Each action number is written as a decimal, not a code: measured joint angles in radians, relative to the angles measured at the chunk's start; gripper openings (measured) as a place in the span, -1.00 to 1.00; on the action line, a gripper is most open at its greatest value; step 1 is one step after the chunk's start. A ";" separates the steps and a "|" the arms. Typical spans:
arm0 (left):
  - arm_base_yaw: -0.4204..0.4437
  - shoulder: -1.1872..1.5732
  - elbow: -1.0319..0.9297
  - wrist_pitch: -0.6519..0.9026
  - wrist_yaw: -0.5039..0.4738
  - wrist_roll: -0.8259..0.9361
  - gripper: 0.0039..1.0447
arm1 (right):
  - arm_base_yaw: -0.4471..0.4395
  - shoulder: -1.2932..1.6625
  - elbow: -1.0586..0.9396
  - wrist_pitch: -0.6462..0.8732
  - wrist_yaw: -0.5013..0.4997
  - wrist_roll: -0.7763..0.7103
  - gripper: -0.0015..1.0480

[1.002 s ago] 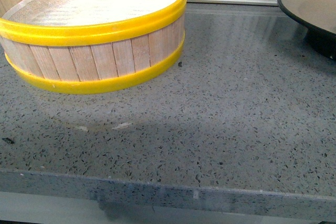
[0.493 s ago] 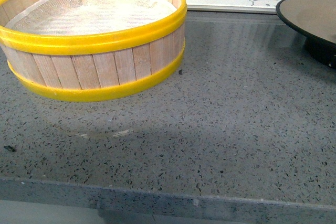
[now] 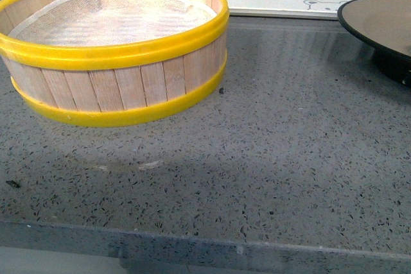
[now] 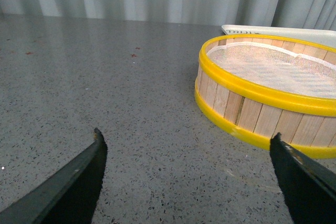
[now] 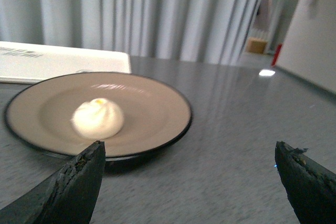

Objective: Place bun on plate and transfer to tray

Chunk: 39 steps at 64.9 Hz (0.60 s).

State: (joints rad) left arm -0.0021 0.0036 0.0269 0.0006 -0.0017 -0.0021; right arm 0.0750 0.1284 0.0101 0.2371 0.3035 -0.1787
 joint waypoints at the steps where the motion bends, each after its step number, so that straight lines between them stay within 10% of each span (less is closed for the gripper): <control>1: 0.000 0.000 0.000 0.000 0.000 0.000 0.88 | -0.008 0.036 0.004 0.045 0.009 -0.030 0.83; 15: 0.000 0.000 0.000 0.000 0.001 0.000 0.88 | -0.243 0.464 0.169 0.354 -0.241 0.050 0.83; 39: 0.000 0.000 0.000 0.000 0.001 0.000 0.88 | -0.532 0.965 0.480 0.179 -0.637 0.895 0.83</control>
State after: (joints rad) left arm -0.0021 0.0036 0.0269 0.0006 -0.0006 -0.0025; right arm -0.4568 1.0935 0.4900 0.4156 -0.3336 0.7166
